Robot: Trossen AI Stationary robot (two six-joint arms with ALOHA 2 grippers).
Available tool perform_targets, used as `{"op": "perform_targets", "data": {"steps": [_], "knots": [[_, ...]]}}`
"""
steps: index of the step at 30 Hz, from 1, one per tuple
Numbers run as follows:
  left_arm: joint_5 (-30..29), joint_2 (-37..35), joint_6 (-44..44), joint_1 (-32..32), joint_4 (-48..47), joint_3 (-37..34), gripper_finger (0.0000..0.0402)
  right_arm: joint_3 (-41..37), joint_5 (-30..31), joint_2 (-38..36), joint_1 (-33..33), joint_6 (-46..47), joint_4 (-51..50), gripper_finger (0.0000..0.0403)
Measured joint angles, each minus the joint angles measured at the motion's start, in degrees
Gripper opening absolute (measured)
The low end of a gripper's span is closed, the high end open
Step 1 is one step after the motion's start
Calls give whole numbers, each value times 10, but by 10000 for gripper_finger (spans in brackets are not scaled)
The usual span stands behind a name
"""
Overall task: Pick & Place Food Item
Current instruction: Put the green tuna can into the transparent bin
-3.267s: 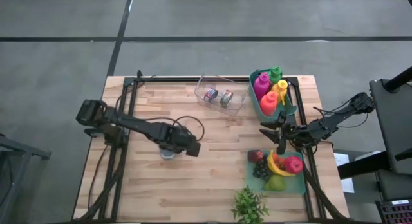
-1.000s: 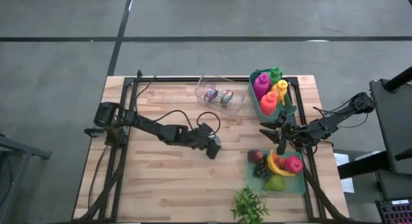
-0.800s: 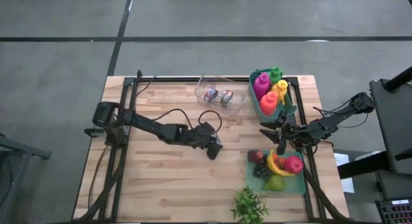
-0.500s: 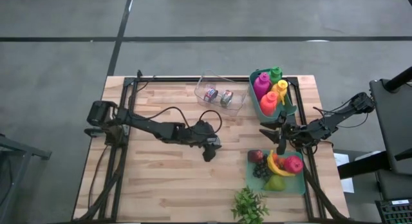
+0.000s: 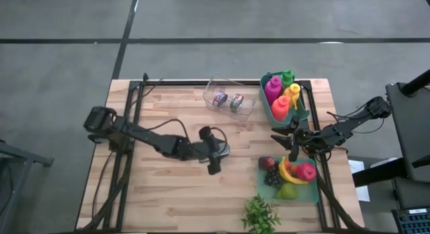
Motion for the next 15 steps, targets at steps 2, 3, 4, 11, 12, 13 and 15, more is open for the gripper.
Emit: {"op": "perform_targets", "data": {"steps": [2, 3, 4, 11, 12, 13, 15], "knots": [[-68, -3, 1, -18, -7, 0, 265, 0, 0, 0, 0, 0, 0, 157], [-113, -4, 1, -28, -10, 0, 265, 0, 0, 0, 0, 0, 0, 157], [-156, -5, 2, -37, -13, 0, 265, 0, 0, 0, 0, 0, 0, 157], [-163, -5, 129, -59, -65, -1, 262, 0, 0, 0, 0, 0, 0, 157], [-134, -5, 135, -59, -78, -1, 259, 0, 0, 0, 0, 0, 0, 157], [-113, -5, 135, -59, -88, -2, 255, 0, 0, 0, 0, 0, 0, 157], [-94, -5, 120, -58, -101, -3, 243, 0, 0, 0, 0, 0, 0, 157]]}}
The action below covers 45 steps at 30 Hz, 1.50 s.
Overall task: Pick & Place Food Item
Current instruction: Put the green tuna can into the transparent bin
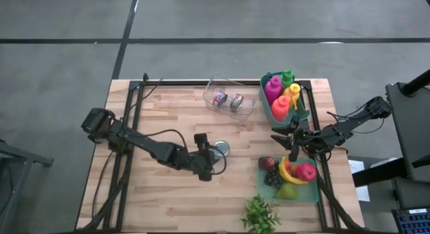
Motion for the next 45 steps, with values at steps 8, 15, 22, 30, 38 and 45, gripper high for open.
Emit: {"op": "perform_targets", "data": {"steps": [8, 15, 22, 30, 38, 45], "knots": [[-19, 0, -32, 10, -11, -26, 166, 0, 0, 0, 0, 0, 0, 157], [-16, 1, -60, 29, -17, -48, 131, 0, 0, 0, 0, 0, 0, 157], [57, 0, -89, 66, -26, -47, 129, 0, 0, 0, 0, 0, 0, 157], [120, 0, -91, 90, -30, -47, 129, 0, 0, 0, 0, 0, 0, 157], [163, 0, -32, 90, 47, -90, 129, 0, 0, 0, 0, 3, 10, 157], [179, -1, -26, 92, 282, -207, 129, 2, -71, 0, 0, -10, 23, 157]]}}
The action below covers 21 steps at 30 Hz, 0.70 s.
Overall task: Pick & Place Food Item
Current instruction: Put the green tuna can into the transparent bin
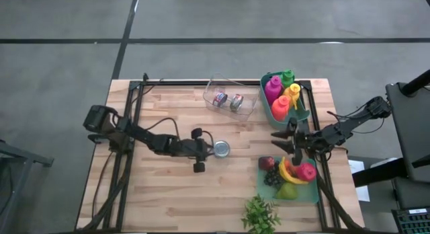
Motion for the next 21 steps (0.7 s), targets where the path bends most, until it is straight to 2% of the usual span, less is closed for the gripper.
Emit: {"op": "perform_targets", "data": {"steps": [2, 4, 8, 11, 21], "knots": [[3, -4, 0, 0, 20, -19, 129, 4, -31, 1, 0, -28, -2, 157], [4, -11, 0, 1, 20, -32, 129, 12, -35, 10, 0, -40, -5, 157], [44, -25, -1, 9, 25, -52, 129, 37, -1, 38, 0, -53, -67, 157], [73, -26, -5, 19, 30, -55, 129, 58, 26, 73, -2, -26, -120, 157], [75, -26, -17, 40, 32, -53, 129, 114, 31, 225, -36, -8, -130, 157]]}}
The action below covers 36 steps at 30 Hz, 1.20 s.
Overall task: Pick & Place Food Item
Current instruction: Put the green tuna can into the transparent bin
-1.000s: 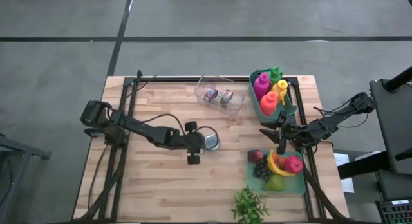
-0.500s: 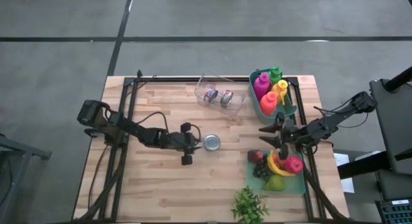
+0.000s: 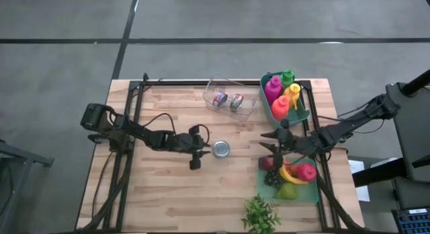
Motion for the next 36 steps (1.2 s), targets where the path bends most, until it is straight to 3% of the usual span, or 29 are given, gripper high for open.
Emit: {"op": "perform_targets", "data": {"steps": [13, 24, 30, 36], "knots": [[7, 0, 0, 0, -2, 0, 129, 35, -15, 163, -70, 23, 1, 157], [7, 0, -4, 0, -2, 0, 129, 80, -146, 245, -119, 19, 1, 157], [7, 1, -4, 0, -2, 0, 129, 107, -253, 283, -165, 16, 1, 157], [10, 1, -5, 0, -2, 0, 129, 131, -291, 334, -200, 12, 0, 157]]}}
